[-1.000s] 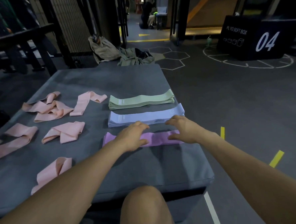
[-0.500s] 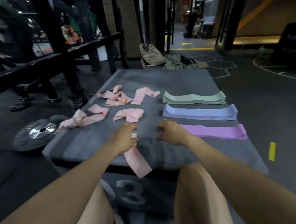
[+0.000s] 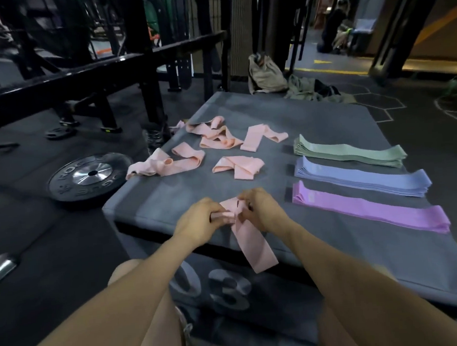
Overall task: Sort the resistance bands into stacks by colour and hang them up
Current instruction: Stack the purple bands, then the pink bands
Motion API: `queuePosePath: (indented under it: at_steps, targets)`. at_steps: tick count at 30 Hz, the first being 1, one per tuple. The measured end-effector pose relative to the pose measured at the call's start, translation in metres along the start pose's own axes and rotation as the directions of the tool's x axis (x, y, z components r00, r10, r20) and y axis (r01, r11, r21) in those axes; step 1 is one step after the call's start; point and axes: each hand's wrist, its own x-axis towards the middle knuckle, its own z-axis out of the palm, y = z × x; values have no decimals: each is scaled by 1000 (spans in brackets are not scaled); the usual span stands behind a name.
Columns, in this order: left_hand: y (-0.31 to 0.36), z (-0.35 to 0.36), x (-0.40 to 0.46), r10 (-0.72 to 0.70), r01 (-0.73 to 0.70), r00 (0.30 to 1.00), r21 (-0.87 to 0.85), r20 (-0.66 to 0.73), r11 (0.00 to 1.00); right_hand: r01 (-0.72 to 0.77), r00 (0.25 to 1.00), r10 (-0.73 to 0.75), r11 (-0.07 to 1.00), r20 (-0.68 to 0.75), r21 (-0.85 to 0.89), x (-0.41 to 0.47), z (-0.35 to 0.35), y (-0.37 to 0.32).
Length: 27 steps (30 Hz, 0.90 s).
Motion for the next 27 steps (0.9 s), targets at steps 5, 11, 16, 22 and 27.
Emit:
queuePosePath:
  at_steps: [5, 11, 16, 22, 27]
  targets:
    - [-6, -17, 9, -121, 87, 970, -162, -211, 983, -12, 991, 21, 997, -134, 70, -6, -16, -5]
    - [-5, -58, 24, -236, 110, 928, -393, -288, 913, -42, 973, 64, 994, -224, 98, -12, -54, -12]
    - [4, -82, 20, -294, 61, 903, -583, -314, 810, 86, 973, -70, 994, -219, 66, -19, -81, -28]
    - [20, -96, 14, -324, 112, 889, -531, -325, 840, 177, 960, -140, 974, -244, 139, -27, -100, -48]
    - [43, -100, 12, -149, 28, 911, -304, -385, 952, 149, 948, -104, 980, -302, 132, -28, -111, -57]
